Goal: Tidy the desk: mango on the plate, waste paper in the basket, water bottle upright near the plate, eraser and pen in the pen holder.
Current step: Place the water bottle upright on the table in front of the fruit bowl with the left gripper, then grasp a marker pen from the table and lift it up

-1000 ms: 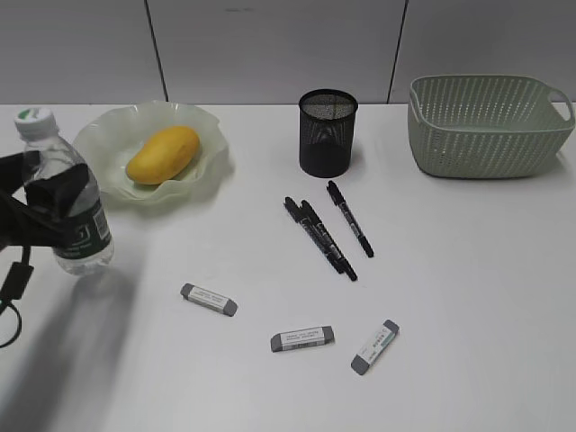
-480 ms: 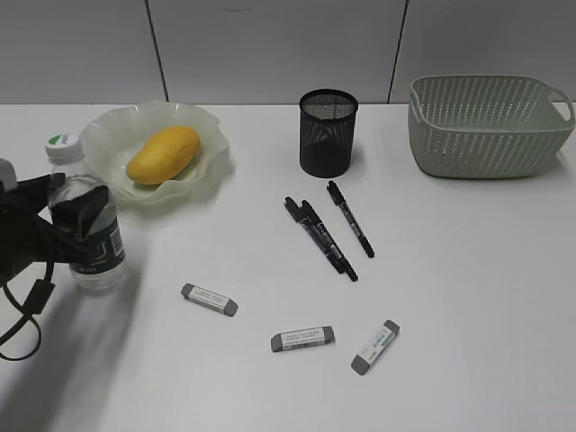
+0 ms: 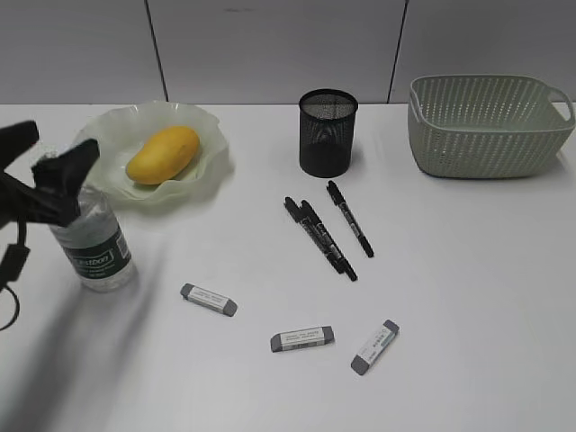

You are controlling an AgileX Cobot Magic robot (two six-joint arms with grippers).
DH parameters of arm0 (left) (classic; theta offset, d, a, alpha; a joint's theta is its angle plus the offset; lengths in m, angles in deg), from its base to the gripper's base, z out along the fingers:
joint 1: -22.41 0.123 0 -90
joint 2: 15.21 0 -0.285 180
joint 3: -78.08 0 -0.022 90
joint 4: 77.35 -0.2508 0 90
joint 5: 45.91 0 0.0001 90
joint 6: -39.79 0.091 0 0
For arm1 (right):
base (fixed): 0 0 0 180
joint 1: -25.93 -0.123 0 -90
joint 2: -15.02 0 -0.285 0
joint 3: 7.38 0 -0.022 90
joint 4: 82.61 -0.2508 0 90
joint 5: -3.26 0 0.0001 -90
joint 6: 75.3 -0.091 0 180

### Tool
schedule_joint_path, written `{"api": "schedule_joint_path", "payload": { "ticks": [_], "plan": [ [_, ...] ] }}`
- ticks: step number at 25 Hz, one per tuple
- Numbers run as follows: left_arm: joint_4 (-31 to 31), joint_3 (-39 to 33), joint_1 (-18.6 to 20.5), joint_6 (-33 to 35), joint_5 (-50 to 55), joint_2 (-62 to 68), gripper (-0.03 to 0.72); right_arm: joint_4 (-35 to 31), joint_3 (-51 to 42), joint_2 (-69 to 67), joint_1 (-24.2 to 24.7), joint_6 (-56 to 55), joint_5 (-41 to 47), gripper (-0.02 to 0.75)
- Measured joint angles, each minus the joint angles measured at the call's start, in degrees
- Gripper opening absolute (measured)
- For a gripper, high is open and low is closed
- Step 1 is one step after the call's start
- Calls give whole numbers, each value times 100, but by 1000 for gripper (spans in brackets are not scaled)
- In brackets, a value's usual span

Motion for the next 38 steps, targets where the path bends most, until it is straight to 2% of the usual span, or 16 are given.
{"api": "schedule_joint_path", "payload": {
  "ticks": [2,3,5,8,11,14,16,20,27,31,34,38],
  "plan": [
    [117,17,-6,-412,244,-602,568,0,0,0,0,0,0,474],
    [244,73,-6,-616,887,-1026,554,0,0,0,0,0,0,474],
    [421,436,-6,-846,3023,-1841,503,0,0,0,0,0,0,474],
    [175,1374,1,-831,6616,-2805,416,0,0,0,0,-1,0,474],
    [74,2105,1,-823,9410,-3566,372,0,0,0,0,-1,0,474],
    [122,2297,1,-823,11493,-4493,357,0,0,0,0,-1,0,474],
    [284,2297,1,-823,12418,-5320,355,6,0,0,0,-1,0,474],
    [298,2258,1,-823,13152,-6854,355,6,0,0,0,-1,0,474],
    [287,1542,1,-823,13147,-8820,344,6,0,0,0,-1,0,474],
    [357,1488,1,-823,13038,-9329,340,-16,13,-151,0,78,-5,474],
    [529,1488,1,-823,13016,-9338,340,-407,139,-813,0,411,-253,474],
    [551,1488,76,-823,13014,-9343,337,-993,235,-2732,0,558,-967,474]
  ]
}}
